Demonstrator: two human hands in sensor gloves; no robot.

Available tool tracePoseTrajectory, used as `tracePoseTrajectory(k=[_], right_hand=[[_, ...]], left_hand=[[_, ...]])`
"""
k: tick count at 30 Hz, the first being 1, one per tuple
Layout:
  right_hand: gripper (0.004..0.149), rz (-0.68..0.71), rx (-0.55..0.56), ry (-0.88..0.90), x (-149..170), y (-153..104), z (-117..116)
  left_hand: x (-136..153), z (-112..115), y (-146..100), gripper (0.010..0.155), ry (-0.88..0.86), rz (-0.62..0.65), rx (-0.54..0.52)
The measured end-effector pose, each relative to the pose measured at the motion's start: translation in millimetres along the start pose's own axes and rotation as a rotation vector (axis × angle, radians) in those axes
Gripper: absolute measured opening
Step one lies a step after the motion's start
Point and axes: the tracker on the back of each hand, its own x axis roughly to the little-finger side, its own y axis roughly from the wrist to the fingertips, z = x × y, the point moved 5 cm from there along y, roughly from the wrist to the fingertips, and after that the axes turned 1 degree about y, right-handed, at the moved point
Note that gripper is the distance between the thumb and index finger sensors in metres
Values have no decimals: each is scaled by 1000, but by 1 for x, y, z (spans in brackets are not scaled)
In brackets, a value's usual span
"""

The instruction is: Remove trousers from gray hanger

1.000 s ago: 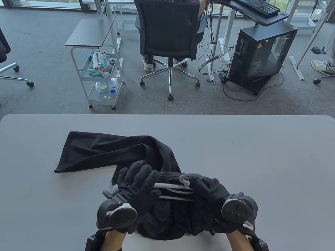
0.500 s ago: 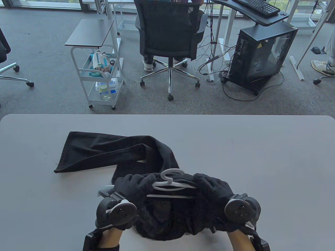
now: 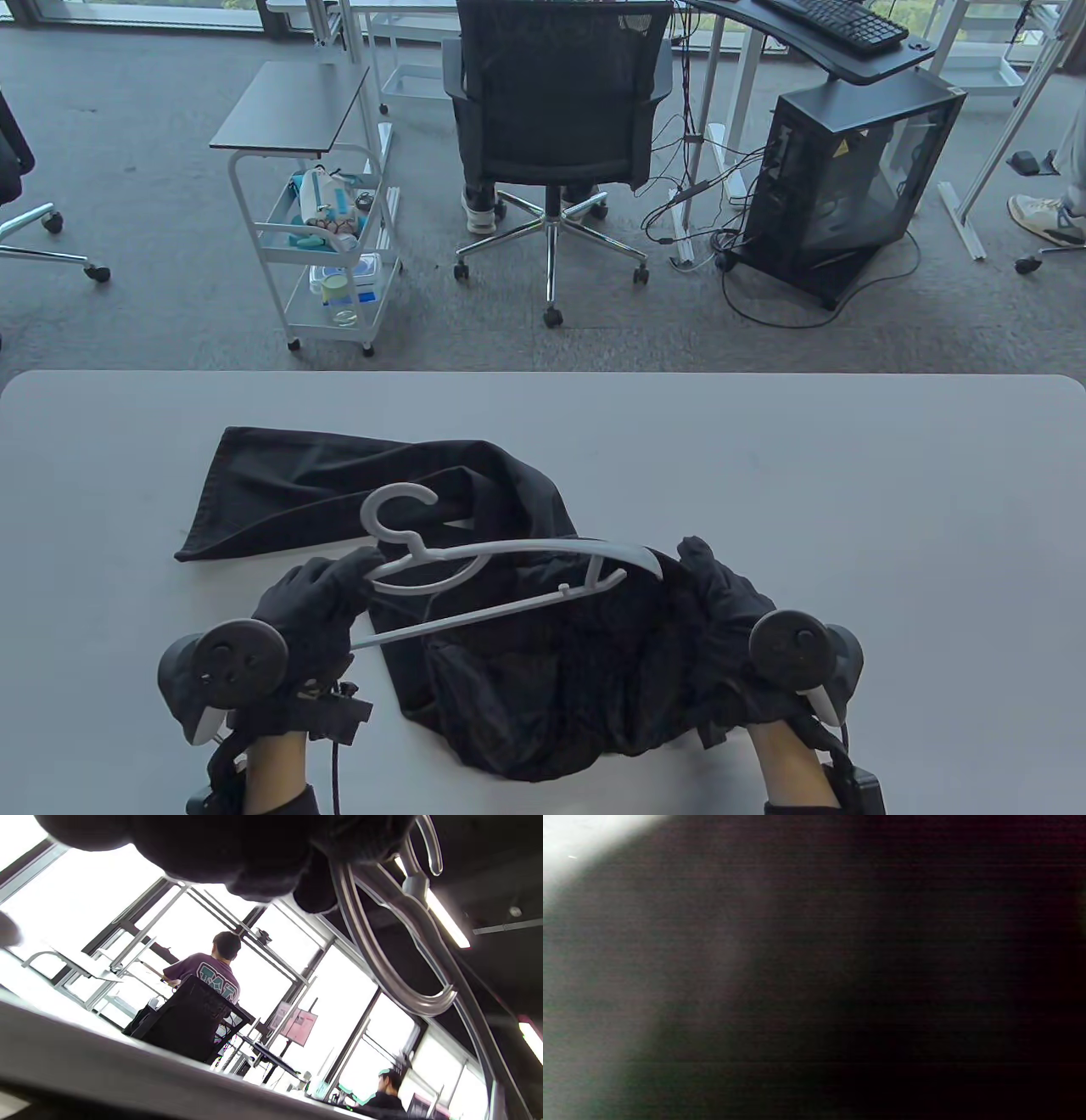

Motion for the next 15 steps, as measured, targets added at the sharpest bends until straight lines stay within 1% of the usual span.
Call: tracePoseTrajectory(k=[1,3,5,6,8,10,14,15], right_hand=[[70,-11,-29,41,4,0,-1],[75,-34,-39,124,8,-1,0],[76,-38,1,191,11,-2,8],[76,-41,12,196,12,-2,11],[75,-55,51,208,17,-5,19],[74,-77,69,224,23,-6,23],[74,-99,64,239,29,-8,22],[74,-102,60,237,30,-8,21]], left_hand=[[10,-2,-1,50,-62,-59,0],[23,-2,-3,50,-130,-112,-12],[38,-2,-7,49,-185,-234,-50],[43,-2,-9,49,-207,-291,-66],[63,0,-16,49,-306,-456,-108],[80,3,-22,50,-394,-568,-123],[122,18,-41,51,-602,-863,-68],[132,22,-46,51,-629,-928,-61]])
